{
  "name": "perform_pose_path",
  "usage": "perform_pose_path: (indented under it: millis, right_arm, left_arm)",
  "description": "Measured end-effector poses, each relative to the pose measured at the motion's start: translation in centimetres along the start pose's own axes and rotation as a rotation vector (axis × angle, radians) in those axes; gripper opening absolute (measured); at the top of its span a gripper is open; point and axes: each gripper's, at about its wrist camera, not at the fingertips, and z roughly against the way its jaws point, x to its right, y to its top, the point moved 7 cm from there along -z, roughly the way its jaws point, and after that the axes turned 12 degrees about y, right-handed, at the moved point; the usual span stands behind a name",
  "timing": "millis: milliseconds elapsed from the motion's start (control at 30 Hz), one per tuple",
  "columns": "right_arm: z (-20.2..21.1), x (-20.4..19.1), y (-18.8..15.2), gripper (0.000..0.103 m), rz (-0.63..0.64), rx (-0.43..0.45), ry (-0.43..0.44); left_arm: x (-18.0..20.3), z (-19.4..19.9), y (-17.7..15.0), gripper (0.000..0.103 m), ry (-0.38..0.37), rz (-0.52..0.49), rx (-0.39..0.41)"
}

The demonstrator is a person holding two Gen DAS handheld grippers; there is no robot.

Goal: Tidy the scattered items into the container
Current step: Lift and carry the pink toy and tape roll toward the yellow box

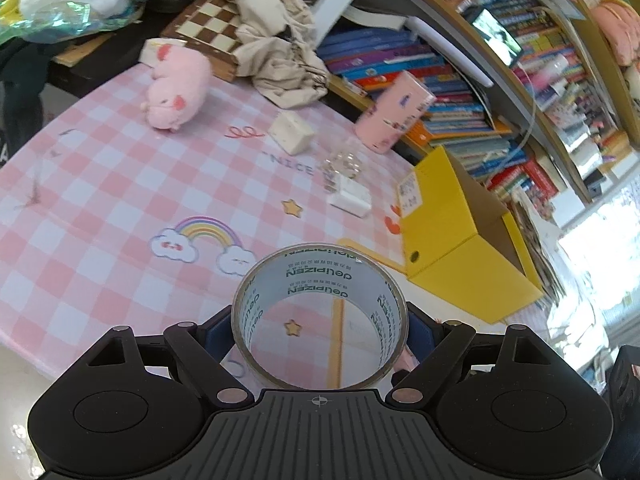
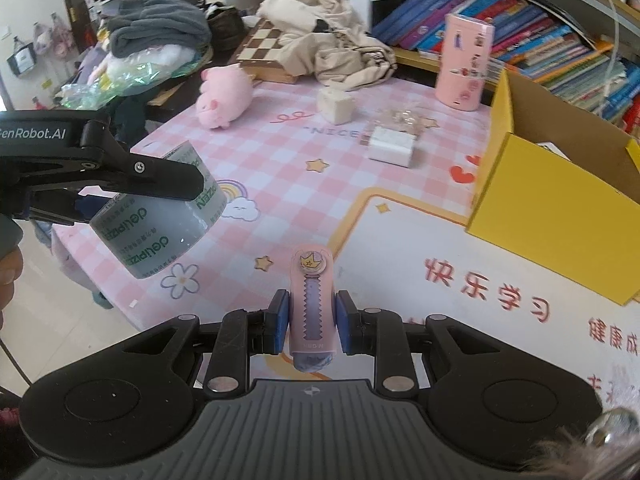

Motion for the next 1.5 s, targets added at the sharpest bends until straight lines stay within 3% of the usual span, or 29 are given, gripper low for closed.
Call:
perform_pose_path:
  millis: [400,1500]
  right_arm:
    - [1.9,1.8,-1.0,0.023,-0.059,0.035,-0.034]
    - [8.7,9.5,-6.6,0.023,-0.289,0.079,-0.211]
  left_arm:
    - [2.2,0.0,-0.6,0.086,-0.013,-0.045,-0.003]
    - [12.4,-3.4,-4.6,0.086,-0.152,-0.235,-0.132]
